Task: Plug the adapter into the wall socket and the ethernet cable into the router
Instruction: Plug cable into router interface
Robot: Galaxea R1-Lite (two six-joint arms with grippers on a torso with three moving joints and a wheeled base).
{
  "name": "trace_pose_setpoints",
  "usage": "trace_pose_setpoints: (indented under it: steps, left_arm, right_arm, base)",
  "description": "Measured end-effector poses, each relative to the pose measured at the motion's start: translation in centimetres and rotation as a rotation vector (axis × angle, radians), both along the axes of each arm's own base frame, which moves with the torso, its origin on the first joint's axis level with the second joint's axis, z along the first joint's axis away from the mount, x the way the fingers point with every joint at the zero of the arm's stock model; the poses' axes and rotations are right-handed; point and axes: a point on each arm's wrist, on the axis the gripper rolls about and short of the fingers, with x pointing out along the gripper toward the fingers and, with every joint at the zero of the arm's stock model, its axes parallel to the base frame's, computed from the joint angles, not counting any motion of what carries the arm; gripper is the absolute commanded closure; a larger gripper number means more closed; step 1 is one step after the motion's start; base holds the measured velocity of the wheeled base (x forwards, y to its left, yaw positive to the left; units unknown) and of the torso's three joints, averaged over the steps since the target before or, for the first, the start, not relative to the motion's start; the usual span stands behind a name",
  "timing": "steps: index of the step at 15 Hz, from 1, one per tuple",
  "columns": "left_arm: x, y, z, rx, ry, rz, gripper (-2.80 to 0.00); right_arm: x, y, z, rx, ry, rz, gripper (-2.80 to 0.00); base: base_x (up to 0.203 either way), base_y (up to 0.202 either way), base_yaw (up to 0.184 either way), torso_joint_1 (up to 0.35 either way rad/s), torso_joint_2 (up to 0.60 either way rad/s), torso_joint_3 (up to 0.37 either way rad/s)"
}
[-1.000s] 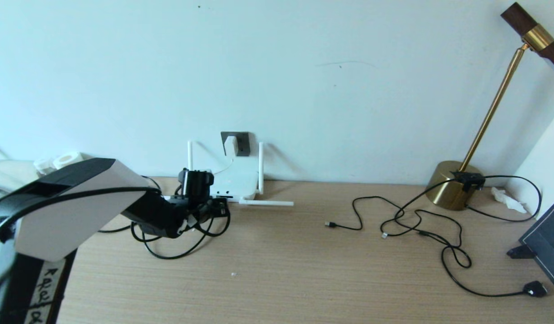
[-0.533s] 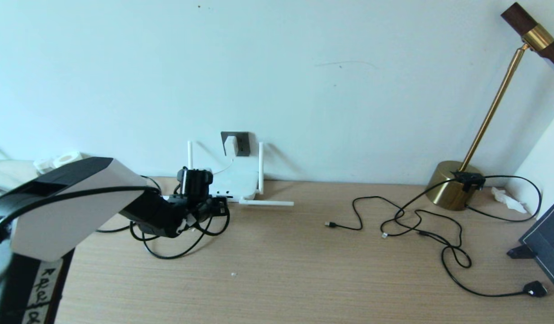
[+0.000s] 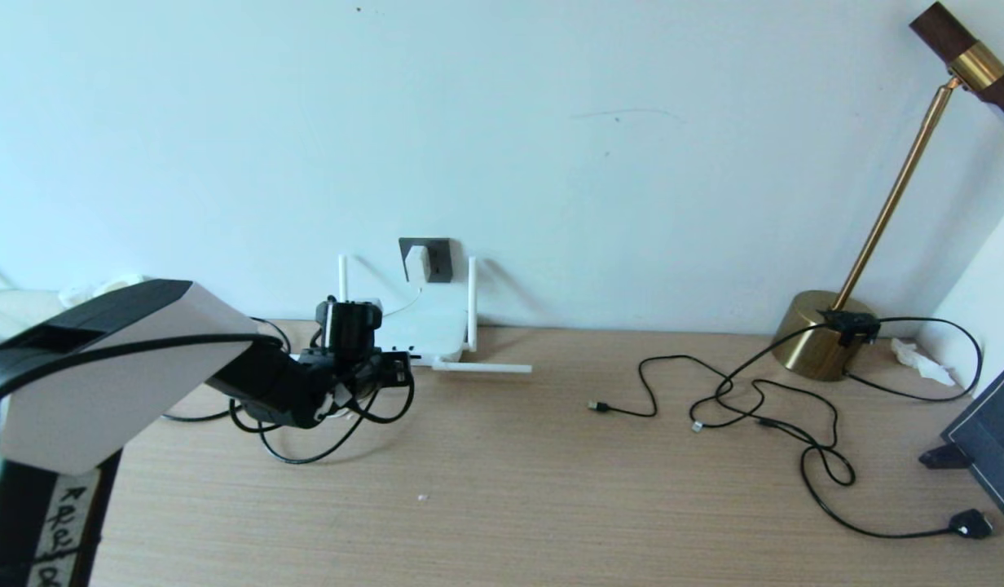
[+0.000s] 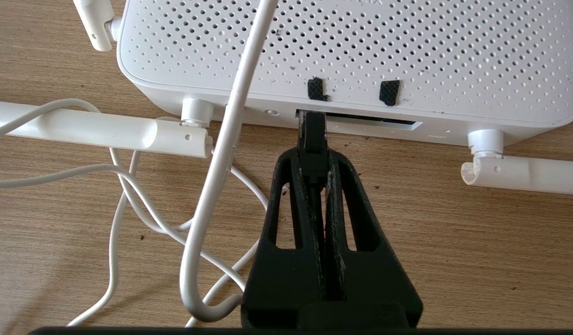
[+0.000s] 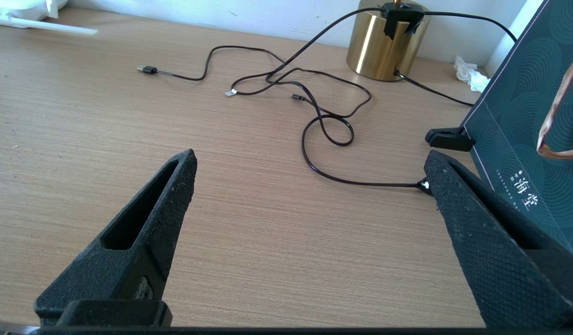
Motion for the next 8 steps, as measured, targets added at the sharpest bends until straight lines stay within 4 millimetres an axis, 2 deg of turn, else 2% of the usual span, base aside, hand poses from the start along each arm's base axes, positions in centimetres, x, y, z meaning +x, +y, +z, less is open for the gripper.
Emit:
trace_pose_setpoints:
  steps: [8]
  left_arm:
    - [-0.01,0.11,-0.24,0.002,0.009,0.001,0.0]
  right_arm:
    - [0.0,0.0,0.0,0.0,0.0,0.0,-2.8]
  base:
    - [0.0,0.0,0.0,0.0,0.0,0.0]
